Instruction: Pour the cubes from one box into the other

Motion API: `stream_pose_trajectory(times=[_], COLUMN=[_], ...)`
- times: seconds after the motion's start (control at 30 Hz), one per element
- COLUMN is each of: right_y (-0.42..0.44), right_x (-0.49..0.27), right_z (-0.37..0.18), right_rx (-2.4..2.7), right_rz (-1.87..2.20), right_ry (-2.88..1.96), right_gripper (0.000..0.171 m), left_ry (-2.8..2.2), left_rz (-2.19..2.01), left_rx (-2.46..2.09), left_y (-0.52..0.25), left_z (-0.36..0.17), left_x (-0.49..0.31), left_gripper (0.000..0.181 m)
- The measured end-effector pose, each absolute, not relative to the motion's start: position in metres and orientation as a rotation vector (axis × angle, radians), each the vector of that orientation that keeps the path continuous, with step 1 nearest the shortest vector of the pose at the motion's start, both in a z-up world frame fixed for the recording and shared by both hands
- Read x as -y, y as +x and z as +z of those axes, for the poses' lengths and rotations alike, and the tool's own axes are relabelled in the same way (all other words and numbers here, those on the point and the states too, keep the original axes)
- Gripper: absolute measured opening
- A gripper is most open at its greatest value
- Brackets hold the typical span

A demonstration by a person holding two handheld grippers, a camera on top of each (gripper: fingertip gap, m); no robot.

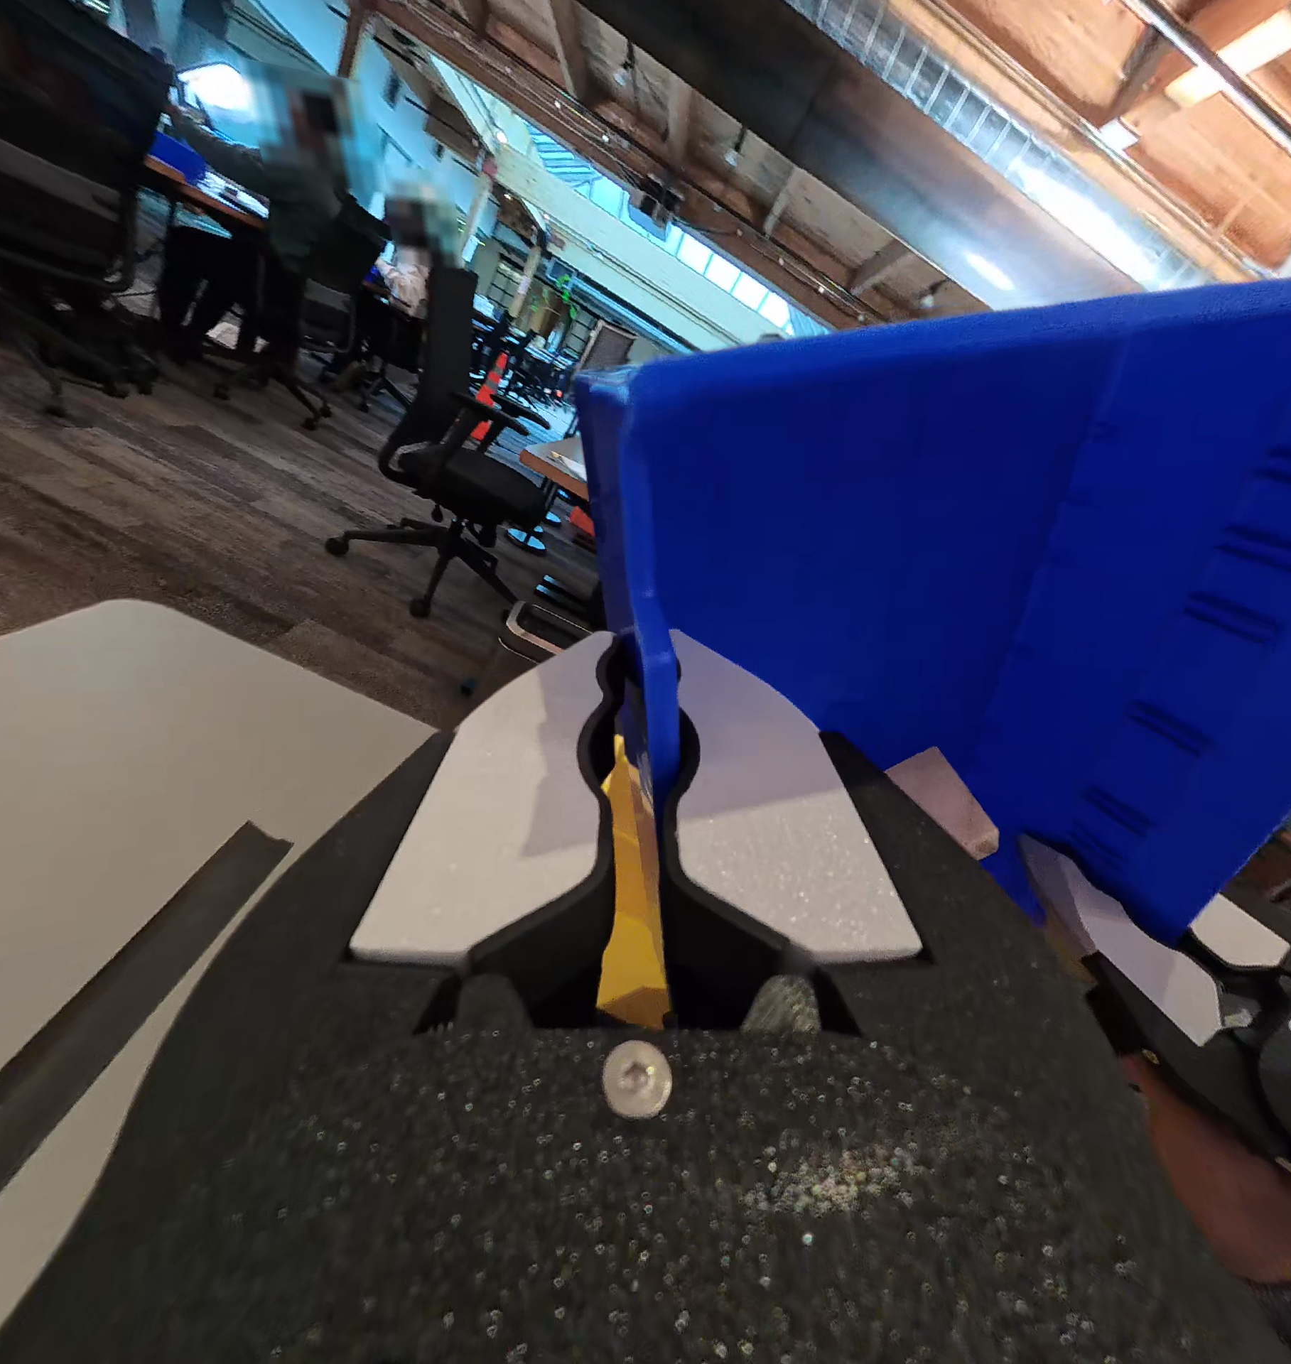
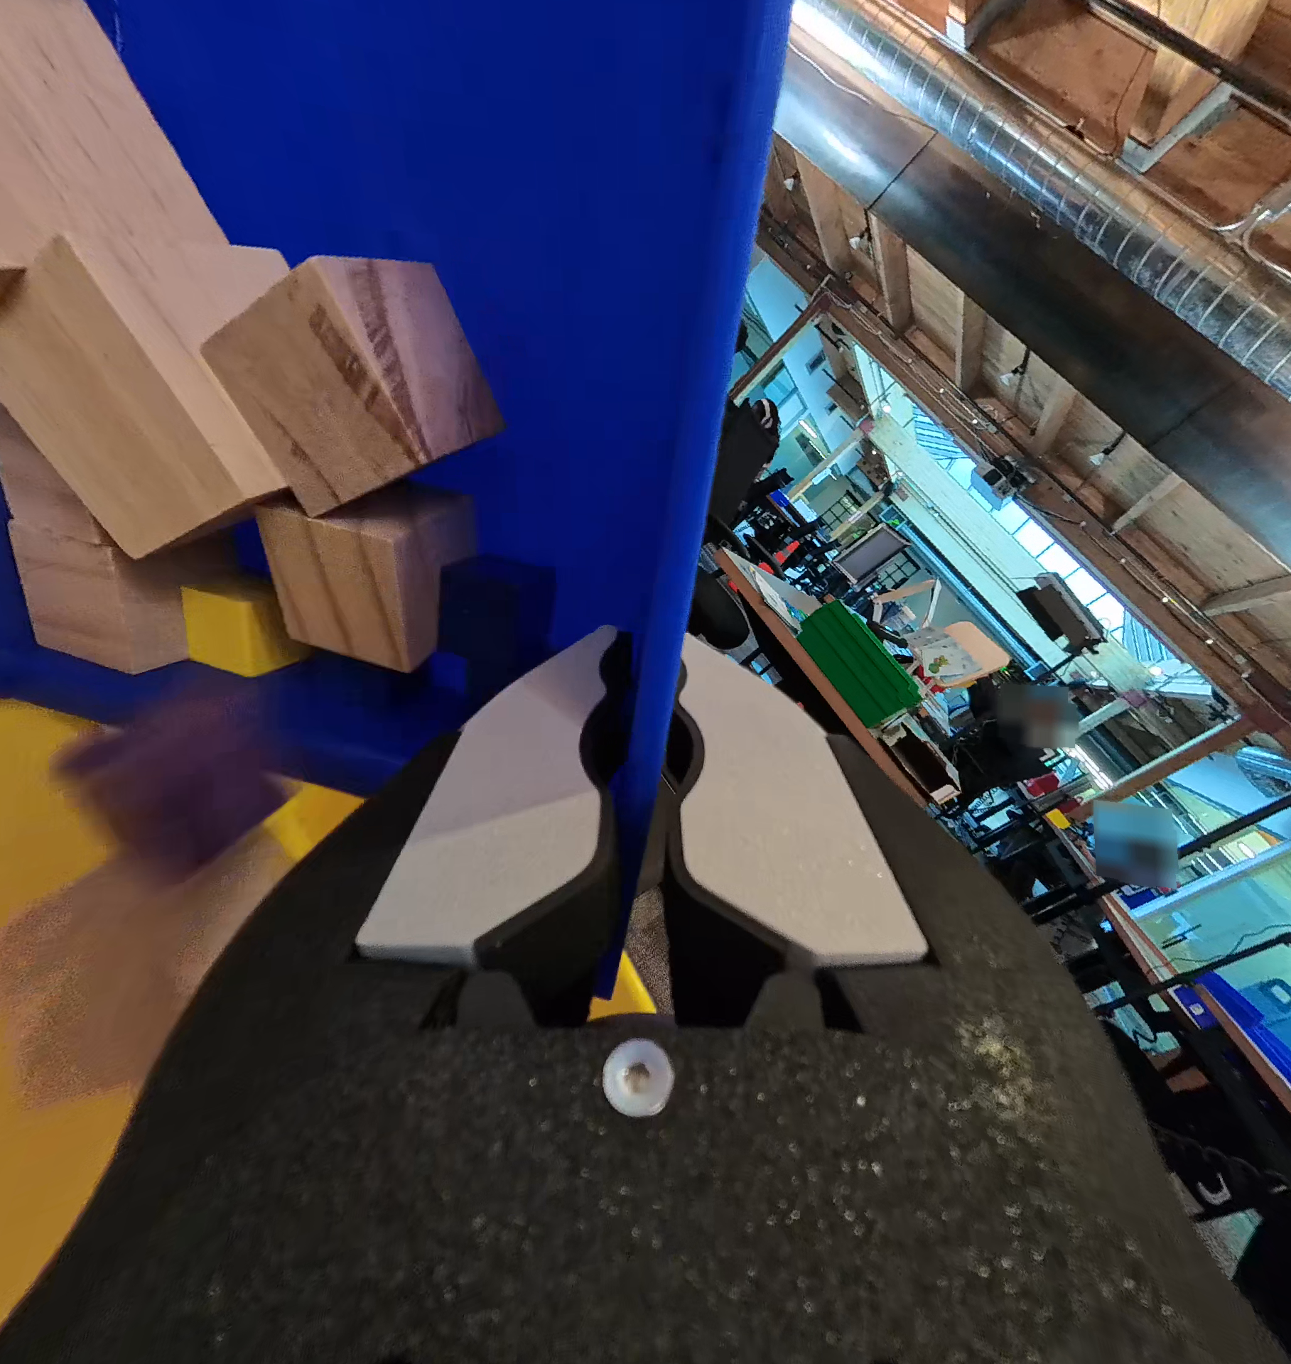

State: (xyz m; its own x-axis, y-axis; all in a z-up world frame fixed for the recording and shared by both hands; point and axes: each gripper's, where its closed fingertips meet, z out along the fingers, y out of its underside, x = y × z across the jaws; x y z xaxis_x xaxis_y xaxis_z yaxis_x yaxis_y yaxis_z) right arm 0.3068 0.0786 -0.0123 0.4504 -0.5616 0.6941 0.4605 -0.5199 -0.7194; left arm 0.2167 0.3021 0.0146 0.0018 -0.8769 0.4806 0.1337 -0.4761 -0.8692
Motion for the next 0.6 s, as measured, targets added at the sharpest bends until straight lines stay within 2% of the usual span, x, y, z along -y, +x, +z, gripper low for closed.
stream_pose_trajectory(times=[0.6], right_y=[0.31], right_x=[-0.079], right_z=[-0.009], right_rx=[-0.177], right_rz=[-1.265], right_ry=[-1.673], right_gripper=[0.007], left_ry=[-1.46], left_rz=[-1.558], left_rx=[-0.924], left_y=[0.234], left_z=[0.021], left_x=[-0.306], left_gripper=[0.008])
